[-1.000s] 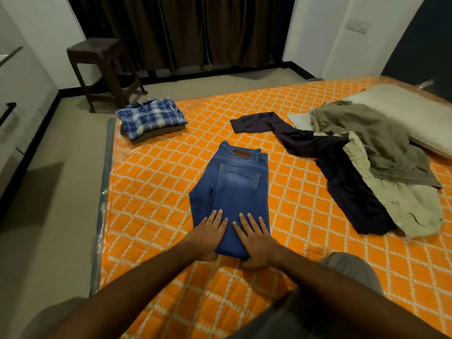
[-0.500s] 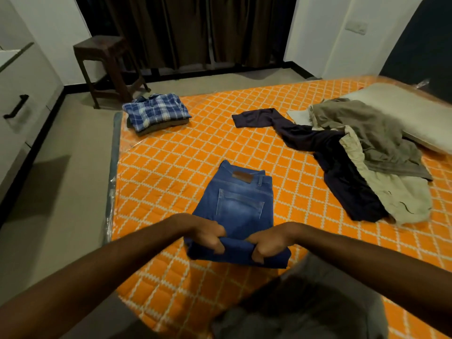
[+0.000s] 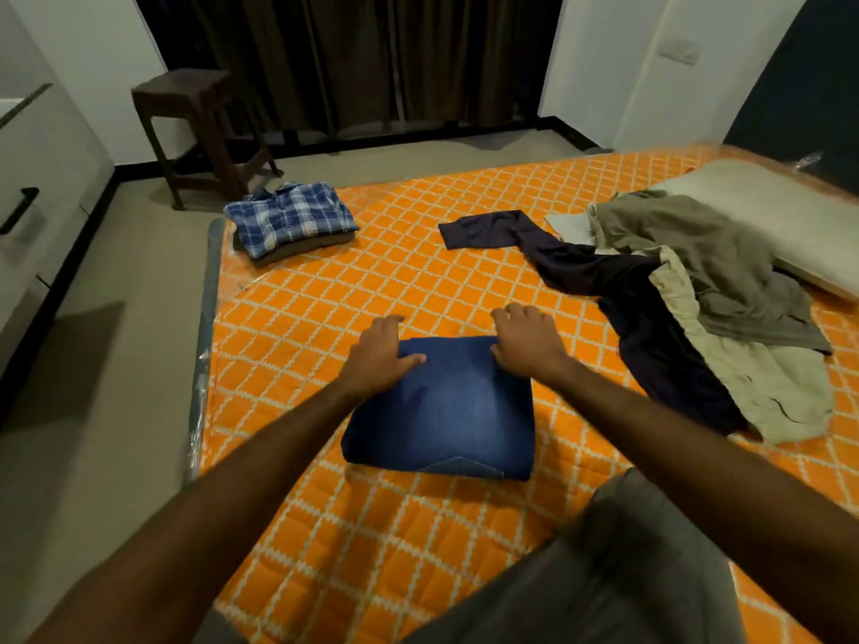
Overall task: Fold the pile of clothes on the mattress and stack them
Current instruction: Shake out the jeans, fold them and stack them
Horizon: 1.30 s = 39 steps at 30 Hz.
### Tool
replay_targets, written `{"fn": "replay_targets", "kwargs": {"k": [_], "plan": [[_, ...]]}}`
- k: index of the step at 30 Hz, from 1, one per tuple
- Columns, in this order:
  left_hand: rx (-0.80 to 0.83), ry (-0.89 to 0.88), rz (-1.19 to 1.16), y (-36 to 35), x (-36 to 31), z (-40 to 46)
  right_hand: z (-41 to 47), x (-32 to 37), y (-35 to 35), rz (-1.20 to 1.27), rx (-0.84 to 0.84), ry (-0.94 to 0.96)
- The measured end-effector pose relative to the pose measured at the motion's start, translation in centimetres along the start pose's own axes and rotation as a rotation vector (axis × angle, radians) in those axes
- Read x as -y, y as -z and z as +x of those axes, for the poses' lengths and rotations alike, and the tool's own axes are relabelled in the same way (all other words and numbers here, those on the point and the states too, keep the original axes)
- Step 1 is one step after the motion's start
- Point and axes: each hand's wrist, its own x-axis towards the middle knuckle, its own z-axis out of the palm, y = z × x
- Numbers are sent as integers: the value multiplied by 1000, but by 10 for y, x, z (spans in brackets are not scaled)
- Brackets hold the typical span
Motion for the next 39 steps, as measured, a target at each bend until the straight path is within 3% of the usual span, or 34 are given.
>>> {"fn": "replay_targets", "kwargs": {"k": [1,4,6,11,16,19,24,26,29,31,33,35,37,39], "plan": [[48,86,-32,-18,12,2,-8,9,-27,26,-12,20],[115,274,-104,-60,41,-8,-46,40,-110,197,168,44],[148,305,-255,-74,50,-10,-57,49,-148,134,110,46],[318,328,-650,-68,48,1,-51,42,-161,141,19,65],[399,328,-825,-46,14,-10,-53,30,-150,333,15,62],[407,256,-885,-21,-8,-14,-53,28,-128,688,96,49],[308,130,-701,39,-68,-14,-44,74,-64,1670,71,59],[257,100,-628,47,-86,-15,-42,82,-44,1883,78,-55],[324,165,-686,36,-86,-25,-35,67,-50,2050,140,-229],[158,83,-589,20,-59,-29,-33,55,-69,2026,227,-358],[-78,-1,-293,7,-12,-32,-34,42,-90,1828,320,-488],[-209,137,-85,-3,39,-39,-38,33,-99,1644,379,-493],[-129,470,-204,-15,80,-54,-41,34,-102,1555,406,-431],[-37,566,-436,-19,94,-65,-37,36,-107,1475,359,-330]]}}
